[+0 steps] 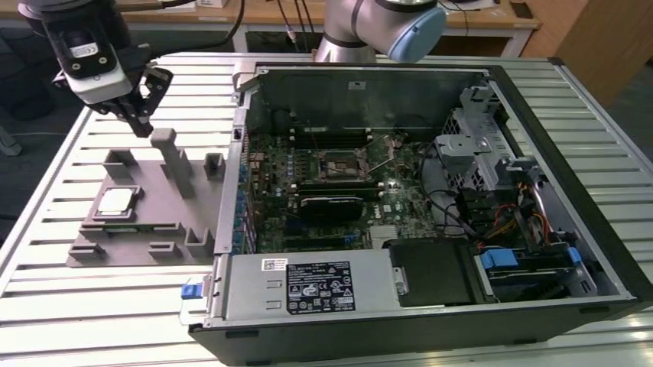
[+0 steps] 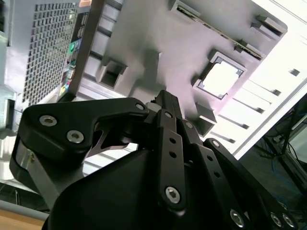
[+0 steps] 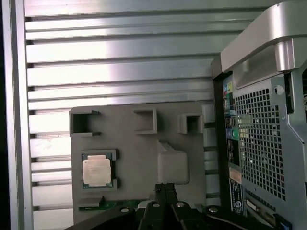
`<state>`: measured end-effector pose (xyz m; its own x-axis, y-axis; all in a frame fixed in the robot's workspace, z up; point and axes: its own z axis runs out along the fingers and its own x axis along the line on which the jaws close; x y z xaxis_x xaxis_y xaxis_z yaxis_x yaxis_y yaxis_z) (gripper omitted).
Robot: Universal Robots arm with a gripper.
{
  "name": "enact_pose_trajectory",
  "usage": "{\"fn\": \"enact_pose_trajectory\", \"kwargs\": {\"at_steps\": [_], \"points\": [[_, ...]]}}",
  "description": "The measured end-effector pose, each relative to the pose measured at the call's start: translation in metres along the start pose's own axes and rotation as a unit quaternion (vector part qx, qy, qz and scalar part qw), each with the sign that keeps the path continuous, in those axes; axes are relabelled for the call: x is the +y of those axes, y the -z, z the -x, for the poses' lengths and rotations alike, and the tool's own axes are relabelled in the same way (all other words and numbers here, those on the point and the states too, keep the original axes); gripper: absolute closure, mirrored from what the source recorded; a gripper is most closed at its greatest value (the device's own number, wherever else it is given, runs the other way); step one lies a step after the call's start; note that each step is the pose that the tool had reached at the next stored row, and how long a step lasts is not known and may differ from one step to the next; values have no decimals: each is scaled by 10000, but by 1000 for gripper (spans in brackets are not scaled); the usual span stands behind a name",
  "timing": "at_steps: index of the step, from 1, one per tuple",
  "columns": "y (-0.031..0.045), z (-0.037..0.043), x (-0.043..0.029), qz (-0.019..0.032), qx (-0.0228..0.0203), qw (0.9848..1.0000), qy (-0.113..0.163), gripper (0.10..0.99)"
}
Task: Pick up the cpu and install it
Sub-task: 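Reach for the cpu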
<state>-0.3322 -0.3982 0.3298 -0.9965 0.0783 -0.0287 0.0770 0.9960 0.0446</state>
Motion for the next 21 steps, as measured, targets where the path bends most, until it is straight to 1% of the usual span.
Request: {"fn": "enact_pose_trajectory", "kwargs": {"at_steps": [12,17,18,21], "points": [[-187,-283,-30,0,0,10000,0,980],[-251,-389,-41,0,0,10000,0,980],[-258,-404,-43,0,-1,10000,-1,980],[-258,-406,-43,0,0,10000,0,980]]}}
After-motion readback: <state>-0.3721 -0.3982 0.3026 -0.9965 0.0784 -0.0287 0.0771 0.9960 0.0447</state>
